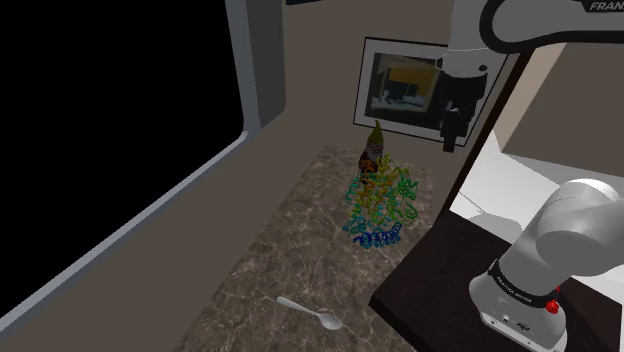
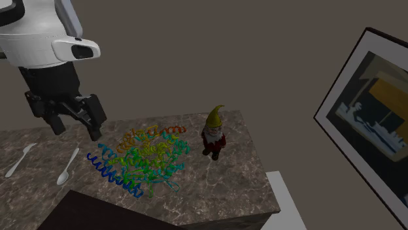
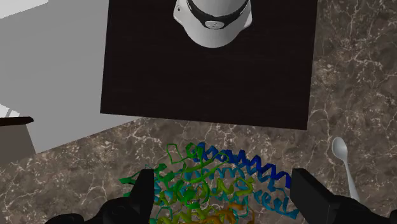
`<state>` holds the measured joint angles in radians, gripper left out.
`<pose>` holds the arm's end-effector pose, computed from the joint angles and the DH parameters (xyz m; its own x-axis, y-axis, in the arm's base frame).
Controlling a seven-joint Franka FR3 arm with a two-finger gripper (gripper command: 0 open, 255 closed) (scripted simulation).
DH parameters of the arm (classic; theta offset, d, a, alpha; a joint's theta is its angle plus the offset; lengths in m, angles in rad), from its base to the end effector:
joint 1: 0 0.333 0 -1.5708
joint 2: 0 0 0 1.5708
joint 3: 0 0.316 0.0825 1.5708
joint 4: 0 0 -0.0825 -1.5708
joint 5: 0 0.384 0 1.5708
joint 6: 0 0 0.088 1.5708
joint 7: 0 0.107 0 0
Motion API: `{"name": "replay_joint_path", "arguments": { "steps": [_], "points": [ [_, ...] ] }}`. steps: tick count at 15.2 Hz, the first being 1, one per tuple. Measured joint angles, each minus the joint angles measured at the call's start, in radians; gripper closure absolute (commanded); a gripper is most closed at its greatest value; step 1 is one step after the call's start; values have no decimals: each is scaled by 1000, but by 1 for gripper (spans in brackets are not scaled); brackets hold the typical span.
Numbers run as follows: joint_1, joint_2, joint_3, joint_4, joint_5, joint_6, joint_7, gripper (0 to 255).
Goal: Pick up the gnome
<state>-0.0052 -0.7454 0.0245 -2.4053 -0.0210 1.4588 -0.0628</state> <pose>0.3010 0.0050 0.5467 0.9770 0.0696 -0.2018 0.0761 -0.9968 0.0249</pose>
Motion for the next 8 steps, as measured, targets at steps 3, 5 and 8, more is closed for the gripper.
{"name": "replay_joint_path", "arguments": {
  "steps": [3,5,8],
  "points": [
    [-9,40,-16,8,-6,35,-9,0],
    [-20,96,-35,30,-10,75,-18,0],
    [-39,200,-74,78,-17,139,-43,0]
  ]
}}
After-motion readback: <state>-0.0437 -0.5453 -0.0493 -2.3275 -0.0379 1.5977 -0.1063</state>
